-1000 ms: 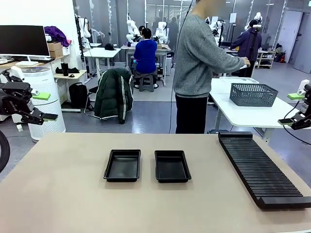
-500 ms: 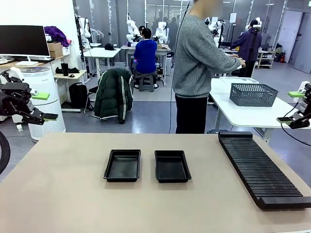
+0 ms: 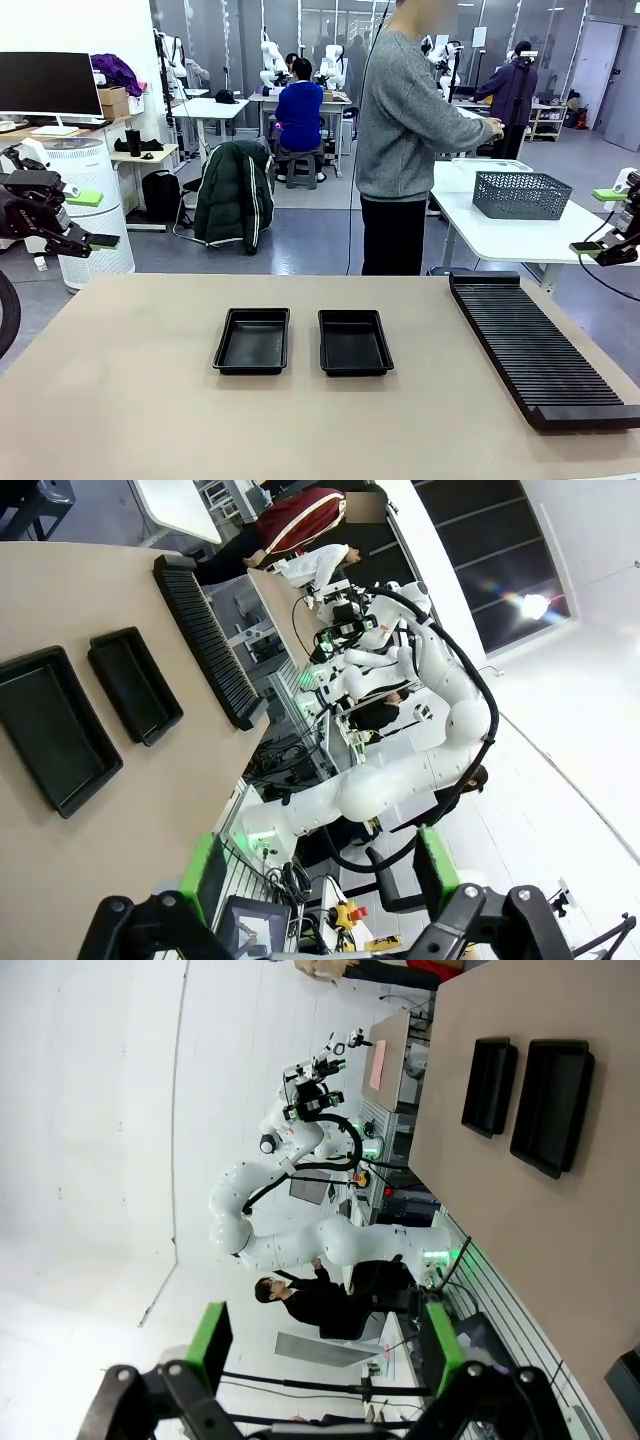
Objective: Inspect and transfer BCBs to ESD trays.
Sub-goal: Pick up the Blank PCB from the PCB Rack and place it in the left ESD tray.
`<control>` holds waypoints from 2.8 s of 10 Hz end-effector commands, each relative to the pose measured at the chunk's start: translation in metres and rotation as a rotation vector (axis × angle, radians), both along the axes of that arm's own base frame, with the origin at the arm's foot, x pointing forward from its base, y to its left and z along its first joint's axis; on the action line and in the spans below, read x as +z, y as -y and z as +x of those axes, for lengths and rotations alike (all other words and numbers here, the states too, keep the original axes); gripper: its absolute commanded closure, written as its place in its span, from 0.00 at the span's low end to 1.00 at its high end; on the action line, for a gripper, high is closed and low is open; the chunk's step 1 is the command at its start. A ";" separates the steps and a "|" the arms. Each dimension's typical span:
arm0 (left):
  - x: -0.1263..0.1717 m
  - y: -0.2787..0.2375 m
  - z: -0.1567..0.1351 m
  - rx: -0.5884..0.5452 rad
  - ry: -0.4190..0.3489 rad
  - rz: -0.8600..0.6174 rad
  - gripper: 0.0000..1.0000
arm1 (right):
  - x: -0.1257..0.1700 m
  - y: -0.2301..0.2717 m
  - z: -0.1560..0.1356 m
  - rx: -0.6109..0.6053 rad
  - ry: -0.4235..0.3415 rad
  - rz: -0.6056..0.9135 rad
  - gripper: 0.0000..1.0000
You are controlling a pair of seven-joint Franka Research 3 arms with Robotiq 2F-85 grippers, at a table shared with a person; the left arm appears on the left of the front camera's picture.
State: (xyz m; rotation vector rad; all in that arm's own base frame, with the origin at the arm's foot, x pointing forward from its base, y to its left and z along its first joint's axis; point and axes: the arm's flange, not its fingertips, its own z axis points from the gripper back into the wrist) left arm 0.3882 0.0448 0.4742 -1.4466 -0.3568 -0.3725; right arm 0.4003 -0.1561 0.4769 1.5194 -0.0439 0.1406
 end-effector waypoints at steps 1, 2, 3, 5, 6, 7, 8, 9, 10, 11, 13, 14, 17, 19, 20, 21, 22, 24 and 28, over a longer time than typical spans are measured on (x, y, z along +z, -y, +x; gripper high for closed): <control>0.001 -0.001 -0.001 0.000 -0.001 0.002 0.00 | 0.001 0.001 -0.002 0.005 0.000 -0.007 0.00; 0.001 -0.001 -0.001 0.000 -0.001 0.002 0.00 | 0.001 0.001 -0.002 0.005 0.000 -0.007 0.00; 0.001 -0.001 -0.001 0.000 -0.001 0.002 0.00 | 0.001 0.001 -0.002 0.005 0.000 -0.007 0.00; 0.001 -0.001 -0.001 0.000 -0.001 0.002 0.00 | -0.002 -0.001 -0.002 -0.024 -0.011 -0.004 0.00; 0.001 -0.001 -0.001 0.000 -0.001 0.002 0.00 | -0.003 -0.002 -0.004 -0.049 -0.017 -0.016 0.00; 0.001 -0.001 -0.001 0.000 -0.001 0.002 0.00 | -0.005 -0.001 -0.005 -0.070 -0.022 -0.019 0.00; 0.001 -0.001 -0.001 0.000 -0.001 0.002 0.00 | -0.006 -0.001 -0.006 -0.075 -0.022 -0.018 0.00; 0.001 -0.001 -0.001 0.000 -0.001 0.002 0.00 | -0.008 -0.001 -0.007 -0.064 -0.020 -0.018 0.00; 0.001 -0.001 -0.001 0.000 -0.001 0.002 0.00 | -0.010 0.001 -0.006 -0.058 -0.013 -0.003 0.00; 0.001 -0.001 -0.001 0.000 -0.001 0.002 0.00 | -0.012 0.002 -0.004 -0.058 -0.014 0.014 0.00; 0.001 -0.001 -0.001 0.000 -0.001 0.002 0.00 | -0.018 0.005 -0.002 -0.111 -0.043 0.030 0.00; 0.001 -0.001 -0.001 0.000 -0.001 0.002 0.00 | -0.021 0.007 -0.001 -0.128 -0.057 0.046 0.00; 0.001 -0.001 -0.001 0.000 -0.001 0.002 0.00 | -0.017 0.004 0.000 -0.146 -0.007 0.051 0.00; 0.001 -0.001 -0.001 0.000 -0.001 0.002 0.00 | -0.014 0.001 0.002 -0.129 0.021 0.055 0.00; 0.001 -0.001 -0.001 0.000 -0.001 0.002 0.00 | -0.013 -0.001 0.004 -0.126 0.017 0.050 0.00; 0.001 -0.001 -0.001 0.000 -0.001 0.002 0.00 | -0.011 -0.001 0.006 -0.127 0.017 0.048 0.00; 0.001 -0.001 -0.001 0.000 -0.001 0.002 0.00 | -0.015 0.005 0.001 -0.113 -0.002 0.051 0.00; 0.001 -0.001 -0.001 0.000 -0.001 0.002 0.00 | -0.015 0.005 0.001 -0.113 -0.002 0.051 0.00; 0.001 -0.001 -0.001 0.000 -0.001 0.002 0.00 | -0.015 0.005 0.001 -0.113 -0.002 0.051 0.00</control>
